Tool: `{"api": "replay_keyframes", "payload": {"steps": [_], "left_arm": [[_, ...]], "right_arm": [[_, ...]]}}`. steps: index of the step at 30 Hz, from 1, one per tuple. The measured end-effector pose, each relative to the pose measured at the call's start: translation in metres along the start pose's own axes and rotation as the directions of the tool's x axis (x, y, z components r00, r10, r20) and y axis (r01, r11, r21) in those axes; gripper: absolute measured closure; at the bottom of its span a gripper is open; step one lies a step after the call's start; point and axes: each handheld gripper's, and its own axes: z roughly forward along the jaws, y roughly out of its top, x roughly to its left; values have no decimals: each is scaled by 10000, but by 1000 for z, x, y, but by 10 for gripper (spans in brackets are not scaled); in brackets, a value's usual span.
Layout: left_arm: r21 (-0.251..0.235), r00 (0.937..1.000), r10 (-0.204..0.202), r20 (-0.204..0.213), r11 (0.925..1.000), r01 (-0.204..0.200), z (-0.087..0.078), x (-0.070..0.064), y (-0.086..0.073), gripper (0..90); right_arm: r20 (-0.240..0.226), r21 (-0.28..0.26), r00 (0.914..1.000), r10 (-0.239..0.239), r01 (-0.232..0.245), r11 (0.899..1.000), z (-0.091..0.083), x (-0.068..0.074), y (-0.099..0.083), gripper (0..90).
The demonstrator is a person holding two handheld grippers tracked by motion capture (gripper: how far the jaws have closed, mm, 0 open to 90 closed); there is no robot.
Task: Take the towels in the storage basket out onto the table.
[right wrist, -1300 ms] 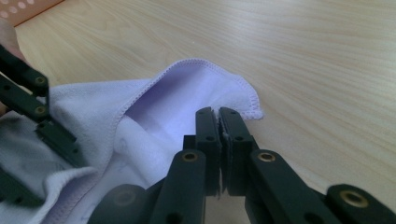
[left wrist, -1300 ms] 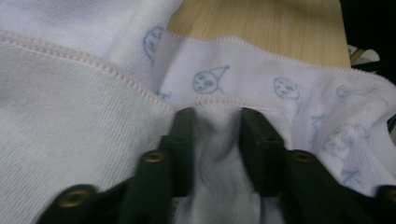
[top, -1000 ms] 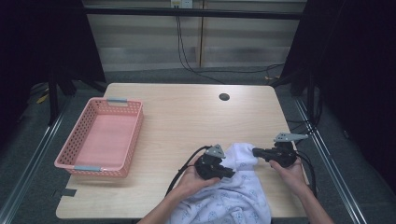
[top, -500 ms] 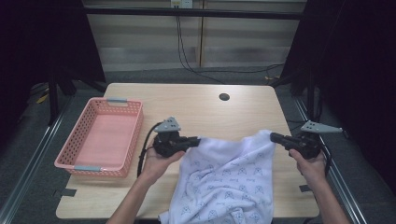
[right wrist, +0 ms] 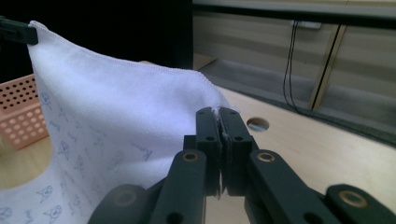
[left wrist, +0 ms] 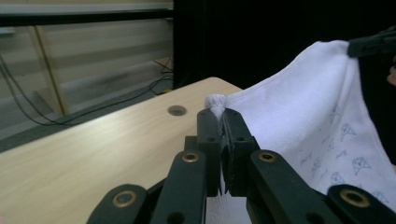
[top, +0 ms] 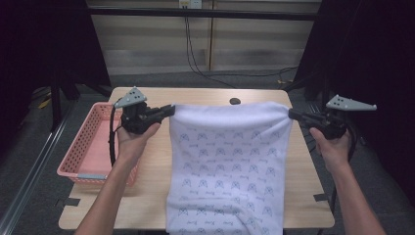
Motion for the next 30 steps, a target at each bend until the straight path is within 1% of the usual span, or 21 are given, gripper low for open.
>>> {"api": "replay_keyframes", "payload": {"steps": [2,5,6,8,10,11,12,14,15,16,17,18,19,20,21,22,23,26,28,29,30], "left_arm": [[-28,9999,-86,-107,10000,86,1,8,7,874],[-153,9992,-188,-351,9997,183,4,21,20,873],[-200,9988,-293,-386,9994,285,7,25,23,874],[-136,9979,-392,-525,9992,386,15,34,29,872],[0,9963,-503,-699,9987,504,28,42,28,862],[162,9936,-635,-932,9977,652,36,45,26,818],[406,9874,-764,-1385,9957,828,45,48,22,739],[588,9854,-969,-1398,9926,1059,55,53,14,679],[668,9845,-1131,-1340,9902,1228,59,54,10,640],[717,9846,-1153,-1313,9895,1254,62,54,6,604],[685,9850,-1303,-1133,9880,1386,64,53,2,607],[742,9867,-1375,-873,9868,1440,65,52,-3,608],[821,9879,-1355,-751,9865,1415,65,49,-6,607],[870,9897,-1336,-523,9866,1378,66,46,-10,605],[983,9905,-1336,-336,9858,1364,66,43,-13,605],[1119,9909,-1330,-219,9846,1346,66,39,-16,605],[1078,9911,-1329,-108,9852,1333,66,34,-20,603],[1458,9954,-928,247,9854,883,62,15,-30,611],[1682,9934,-955,637,9822,837,58,3,-40,623],[1799,9933,-826,803,9814,671,56,-2,-45,647],[2020,9922,-775,976,9778,565,54,-10,-52,650]], "right_arm": [[12,-88,10000,-23,24,10000,5,-2,10,882],[171,-166,9998,-115,118,9998,18,-8,29,882],[193,-165,9998,-88,92,9998,22,-11,34,882],[375,-153,9993,-29,35,9999,33,-18,42,882],[608,-92,9981,72,-66,9999,46,-26,46,882],[727,-1,9972,146,-146,9999,53,-30,46,882],[862,143,9960,224,-237,9996,60,-34,44,877],[1163,633,9926,337,-412,9971,76,-44,34,779],[1469,853,9886,338,-468,9953,80,-47,30,733],[1633,1003,9857,420,-589,9932,84,-51,24,714],[1625,1116,9853,518,-705,9913,85,-55,18,686],[1723,1033,9824,715,-902,9906,84,-57,13,672],[1450,1002,9867,732,-883,9910,82,-57,6,674],[1382,1135,9884,623,-783,9905,81,-54,2,670],[1296,1284,9906,445,-612,9898,79,-49,-3,667],[1121,1385,9929,392,-547,9888,77,-45,-8,661],[945,1394,9948,387,-518,9889,74,-40,-12,653],[494,1474,9983,314,-384,9883,64,-25,-27,614],[263,1621,9992,297,-335,9862,56,-16,-39,587],[42,1692,9994,334,-336,9850,52,-11,-45,577],[-140,1782,9992,374,-343,9834,48,-5,-52,563]]}}
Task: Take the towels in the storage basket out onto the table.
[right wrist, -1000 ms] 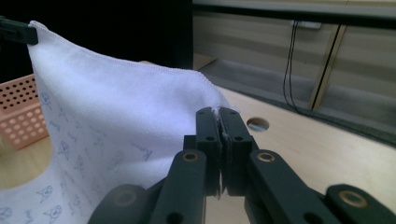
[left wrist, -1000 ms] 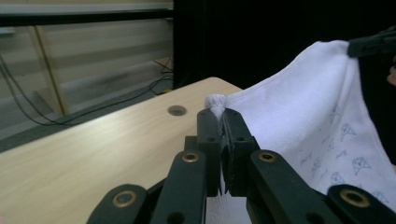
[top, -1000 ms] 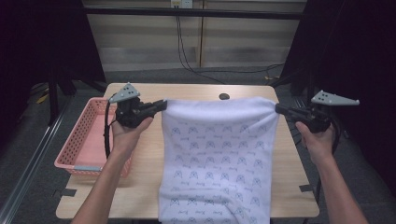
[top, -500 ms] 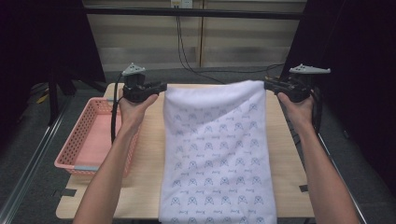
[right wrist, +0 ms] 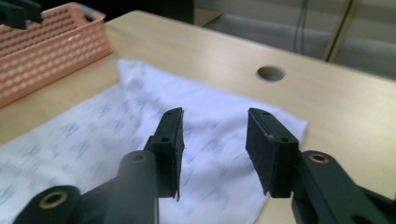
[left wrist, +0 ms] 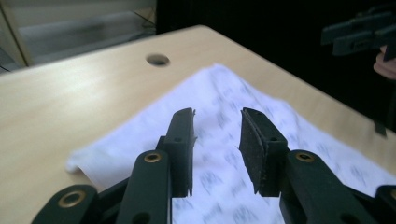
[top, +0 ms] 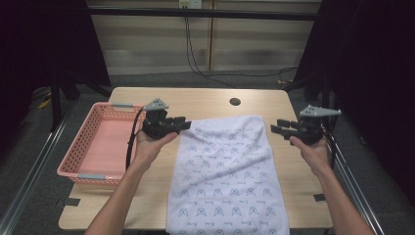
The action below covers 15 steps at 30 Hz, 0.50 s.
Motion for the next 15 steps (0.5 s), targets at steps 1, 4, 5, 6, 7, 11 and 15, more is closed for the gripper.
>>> {"api": "replay_keyframes", "payload": {"steps": [1,4,5,6,7,11,15], "left_arm": [[51,9998,58,181,10000,-59,0,-4,-5,655],[555,9981,119,611,9983,-153,-2,-19,-28,672],[614,9973,15,740,9981,-61,-4,-23,-36,675],[641,9955,-53,944,9979,-7,-5,-26,-42,678],[766,9937,-34,1118,9971,-52,-5,-30,-50,688],[1358,9904,-128,1378,9907,-61,-9,-47,-82,671],[2214,9919,202,1253,9740,-479,-6,-53,-108,631]], "right_arm": [[-250,13,9997,-3,4,10000,-4,7,-10,548],[-792,322,9969,14,12,9995,-8,22,-31,511],[-997,494,9950,62,-12,9988,-10,29,-40,501],[-1175,645,9931,18,58,9979,-11,34,-47,499],[-1266,736,9920,27,67,9973,-12,38,-53,488],[-1762,1349,9841,230,10,9909,-11,55,-80,497],[-2014,2221,9794,169,288,9746,0,64,-103,528]]}}
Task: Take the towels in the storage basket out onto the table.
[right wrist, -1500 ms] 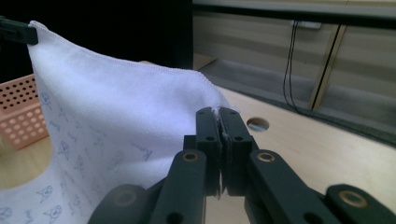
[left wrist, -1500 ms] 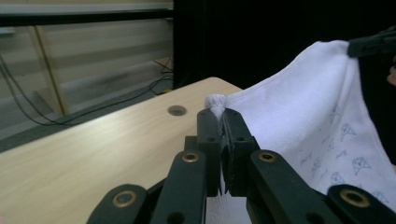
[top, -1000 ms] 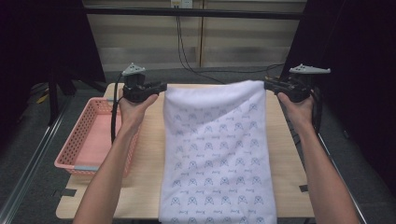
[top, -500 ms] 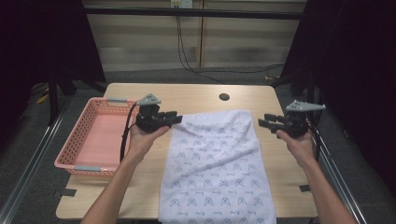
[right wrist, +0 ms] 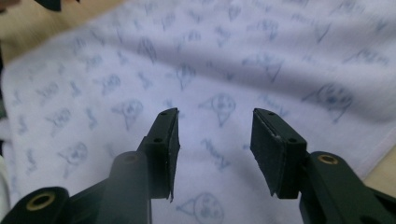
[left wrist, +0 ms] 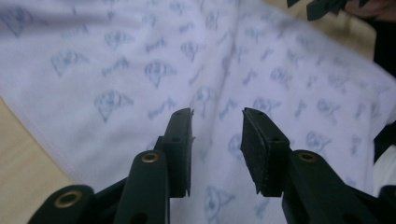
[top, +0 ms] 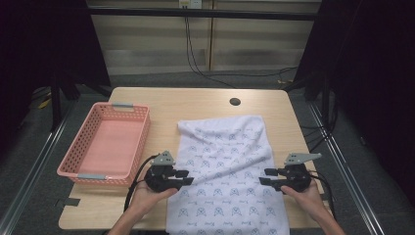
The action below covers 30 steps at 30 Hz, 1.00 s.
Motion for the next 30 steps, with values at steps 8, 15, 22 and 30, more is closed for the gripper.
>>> {"api": "replay_keyframes", "payload": {"steps": [8,15,22,30], "left_arm": [[621,9993,363,-71,9974,-358,8,3,-15,595],[1306,9922,934,-819,9880,-822,19,-5,-20,695],[1423,9987,474,-196,9888,-441,15,-9,-25,867],[1611,9979,648,46,9848,-647,6,-29,-36,853]], "right_arm": [[459,1109,9953,-857,802,9906,25,-1,-7,542],[1114,1446,9848,-1330,1163,9826,19,9,-12,771],[688,1965,9935,-903,752,9776,4,15,-21,873],[-121,2314,9940,-1089,1087,9668,-6,38,-32,873]]}}
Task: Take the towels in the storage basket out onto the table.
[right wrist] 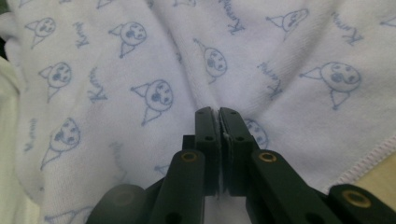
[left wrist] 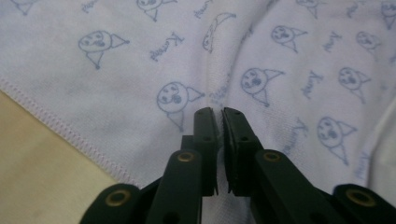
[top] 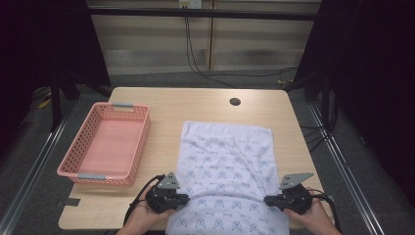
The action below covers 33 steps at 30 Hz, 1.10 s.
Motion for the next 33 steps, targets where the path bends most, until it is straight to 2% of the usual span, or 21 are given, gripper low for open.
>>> {"api": "replay_keyframes", "payload": {"steps": [2,4,5,7,9,11,12,14,16,18,19,21,22,23,24,26,28,31,33], "left_arm": [[9,9996,20,274,10000,-20,-2,-4,-4,873],[118,9993,3,366,9999,-7,-4,-6,-6,875],[135,9986,-78,521,9999,71,-6,-7,-8,876],[86,9972,-180,725,9998,175,-11,-13,-15,868],[-153,9964,-303,789,9994,316,-17,-13,-17,818],[-659,9927,-408,1138,9966,485,-23,-9,-16,768],[-879,9925,-407,1156,9948,510,-24,-5,-13,760],[-1166,9941,-531,945,9911,640,-24,6,-4,755],[-1178,9946,-567,873,9908,668,-19,15,4,759],[-1243,9953,-606,752,9898,697,-12,26,15,744],[-1214,9940,-782,763,9888,871,-6,34,21,735],[-1087,9941,-865,659,9897,933,2,47,30,721],[-1058,9932,-943,676,9892,1011,5,52,32,708],[-1039,9942,-963,469,9895,1007,9,57,35,700],[-1092,9927,-1120,440,9872,1162,11,61,37,701],[-1240,9921,-1244,186,9843,1257,14,66,36,697],[-1230,9934,-1144,-25,9859,1132,14,67,35,681],[-1150,9909,-1217,-570,9867,1145,17,69,34,652],[-1028,9918,-1163,-523,9885,1105,19,67,32,630]], "right_arm": [[-262,2,9996,61,-61,10000,-1,2,-1,876],[-352,31,9994,6,-4,10000,-1,2,-1,876],[-603,5,9982,9,-9,10000,-1,4,-1,860],[-730,-157,9973,15,-26,9999,-2,3,0,810],[-676,-342,9977,1,-24,9994,-3,3,0,749],[-462,-531,9989,106,-130,9985,-5,1,2,661],[-266,-673,9995,188,-206,9975,-5,-1,4,625],[-120,-1009,9995,282,-292,9945,-6,-7,9,600],[269,-1405,9985,482,-440,9891,-6,-14,17,562],[399,-1651,9975,578,-505,9850,-4,-19,23,534],[565,-1687,9961,675,-571,9840,-3,-23,26,522],[663,-1677,9948,774,-654,9837,2,-31,31,506],[890,-1681,9921,886,-728,9831,6,-37,34,493],[1028,-1624,9898,982,-807,9834,8,-40,36,485],[1271,-1571,9862,1065,-860,9838,12,-44,39,474],[1286,-1691,9849,1158,-933,9812,17,-53,43,495],[1331,-1639,9856,1045,-821,9831,22,-58,46,507],[1309,-1418,9875,878,-690,9875,30,-59,46,538],[1454,-1053,9873,644,-493,9932,34,-55,44,545]]}}
